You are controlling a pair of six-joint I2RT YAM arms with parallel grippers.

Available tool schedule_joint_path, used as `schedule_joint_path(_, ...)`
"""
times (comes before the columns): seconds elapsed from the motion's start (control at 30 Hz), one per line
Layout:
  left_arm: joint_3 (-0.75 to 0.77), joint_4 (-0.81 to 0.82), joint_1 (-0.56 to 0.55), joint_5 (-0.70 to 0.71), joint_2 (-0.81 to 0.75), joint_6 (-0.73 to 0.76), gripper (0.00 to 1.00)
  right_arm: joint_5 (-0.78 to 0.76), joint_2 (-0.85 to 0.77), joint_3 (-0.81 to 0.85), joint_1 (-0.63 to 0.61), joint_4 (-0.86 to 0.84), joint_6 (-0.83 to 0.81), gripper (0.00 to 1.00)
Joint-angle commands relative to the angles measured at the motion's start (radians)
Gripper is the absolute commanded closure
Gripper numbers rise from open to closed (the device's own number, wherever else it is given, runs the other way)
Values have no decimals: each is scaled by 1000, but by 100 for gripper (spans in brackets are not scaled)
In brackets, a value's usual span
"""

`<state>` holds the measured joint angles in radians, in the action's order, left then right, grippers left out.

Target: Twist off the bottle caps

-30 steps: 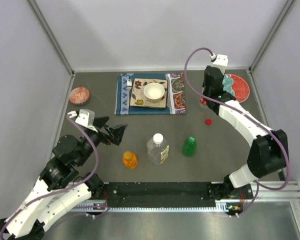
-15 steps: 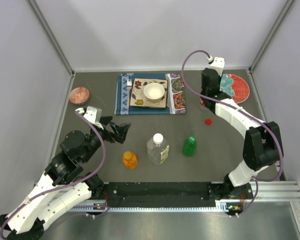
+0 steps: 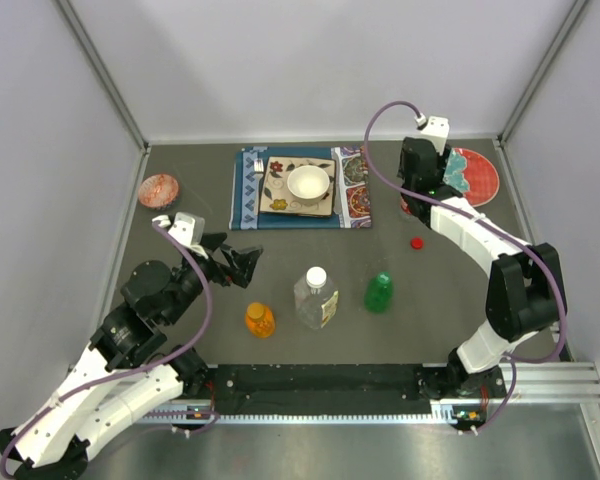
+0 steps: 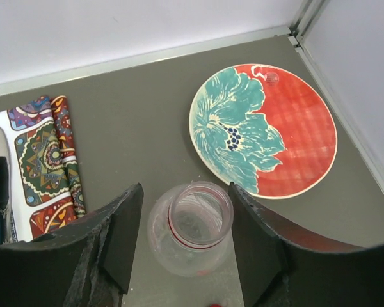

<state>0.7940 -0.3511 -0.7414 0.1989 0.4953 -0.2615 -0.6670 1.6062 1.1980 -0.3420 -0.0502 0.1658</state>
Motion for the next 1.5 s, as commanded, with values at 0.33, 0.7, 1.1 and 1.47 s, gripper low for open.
schedule_joint_path(0.33, -16, 46, -1, -19, -21, -24, 1, 27, -28, 48, 6, 49, 32, 36)
schedule_joint_path(0.7, -24, 46, -1, -26, -31, -33, 1, 41, -31, 83, 5, 90, 40, 28)
schedule_joint_path(1.1, -30, 47, -1, -32, -29, -35, 1, 37, -26, 112, 9, 118, 38, 22)
schedule_joint_path(1.47, -29, 47, -1, -35, -27, -27, 1, 43, -113, 179, 8, 216, 77, 19)
